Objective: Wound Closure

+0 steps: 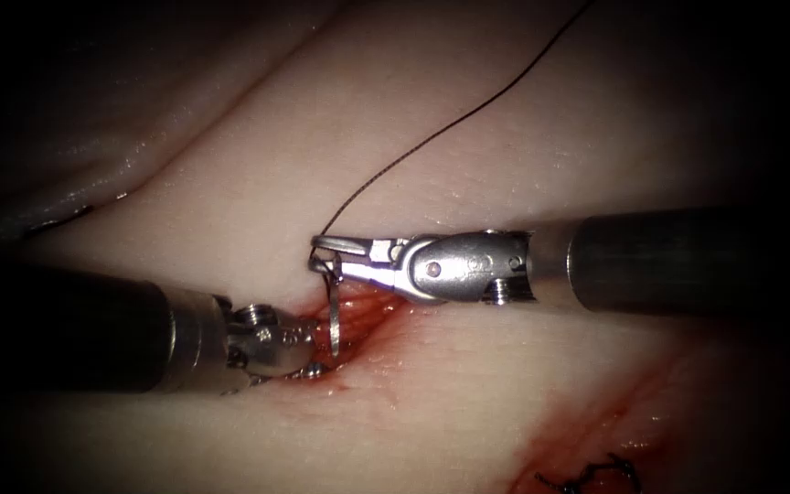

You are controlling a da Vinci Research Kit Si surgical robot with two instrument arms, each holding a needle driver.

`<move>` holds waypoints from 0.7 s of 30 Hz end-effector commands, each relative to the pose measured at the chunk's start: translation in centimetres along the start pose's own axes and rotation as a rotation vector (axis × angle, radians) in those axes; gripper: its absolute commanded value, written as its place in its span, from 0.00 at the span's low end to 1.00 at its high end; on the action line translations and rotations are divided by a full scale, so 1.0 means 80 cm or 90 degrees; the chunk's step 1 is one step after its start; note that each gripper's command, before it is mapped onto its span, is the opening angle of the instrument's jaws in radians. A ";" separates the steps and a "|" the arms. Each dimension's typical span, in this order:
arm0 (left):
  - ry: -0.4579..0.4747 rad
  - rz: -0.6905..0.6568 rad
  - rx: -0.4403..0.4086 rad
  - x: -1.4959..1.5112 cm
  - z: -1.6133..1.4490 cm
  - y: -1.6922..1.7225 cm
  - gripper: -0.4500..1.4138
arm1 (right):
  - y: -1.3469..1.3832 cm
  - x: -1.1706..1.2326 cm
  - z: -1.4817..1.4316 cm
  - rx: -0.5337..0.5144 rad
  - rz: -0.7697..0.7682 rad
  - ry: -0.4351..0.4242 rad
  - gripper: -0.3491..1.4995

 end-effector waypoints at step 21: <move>0.076 0.017 0.025 0.0036 -0.0066 0.0027 0.63 | -0.0003 -0.0019 0.0002 0.009 0.012 -0.023 0.00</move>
